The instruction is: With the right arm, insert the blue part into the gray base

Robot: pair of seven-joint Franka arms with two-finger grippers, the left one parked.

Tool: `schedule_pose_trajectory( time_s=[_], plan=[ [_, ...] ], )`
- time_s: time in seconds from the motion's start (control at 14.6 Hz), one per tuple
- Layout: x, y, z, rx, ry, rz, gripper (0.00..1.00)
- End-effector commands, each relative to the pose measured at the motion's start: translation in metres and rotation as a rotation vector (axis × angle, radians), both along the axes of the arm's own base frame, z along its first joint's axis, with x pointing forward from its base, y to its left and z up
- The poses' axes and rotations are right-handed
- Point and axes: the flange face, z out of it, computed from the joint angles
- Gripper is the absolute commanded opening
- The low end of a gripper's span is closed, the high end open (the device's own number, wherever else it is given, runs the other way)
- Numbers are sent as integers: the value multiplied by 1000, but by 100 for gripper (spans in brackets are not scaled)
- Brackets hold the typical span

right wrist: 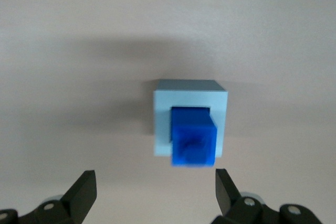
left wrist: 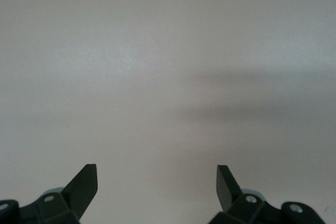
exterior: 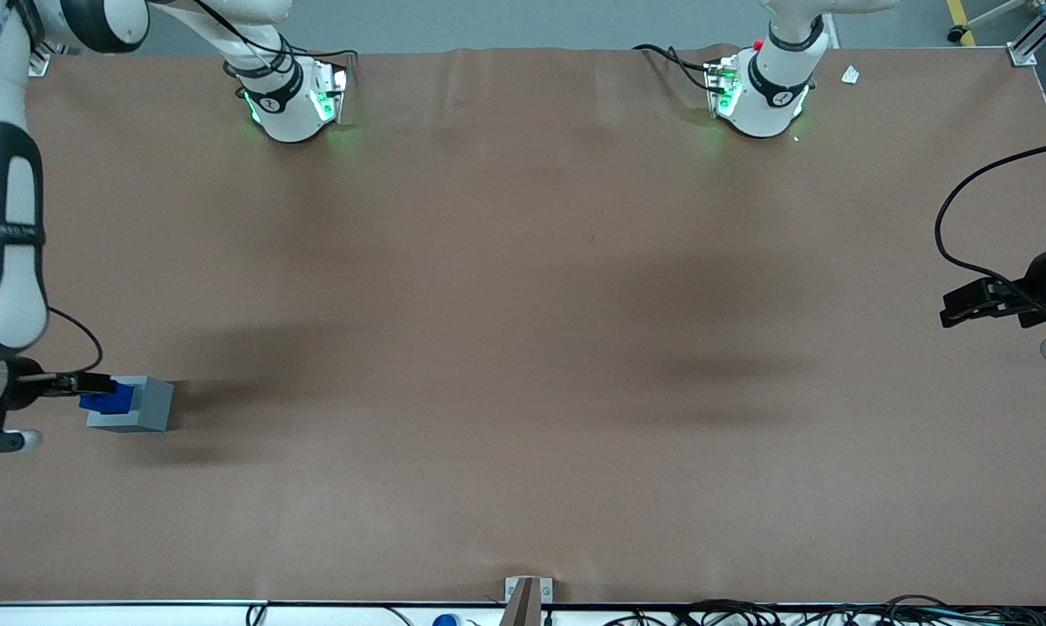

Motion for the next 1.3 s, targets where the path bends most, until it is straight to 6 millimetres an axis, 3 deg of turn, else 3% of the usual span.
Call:
schedule_pose_trajectory(
  time_s=[0.0,0.21,0.34,0.62,0.82,0.96,1.24],
  plan=[
    [-28,49,92,8,-34,-42,100],
    [-53,104,160,5,-60,-70,100],
    [-71,130,191,7,-69,-82,100],
    [-113,142,239,25,-88,-66,100],
    [-156,152,263,46,-113,-43,100],
    [-185,156,269,54,-121,-29,100],
    [-214,165,284,59,-136,-9,100]
  ],
)
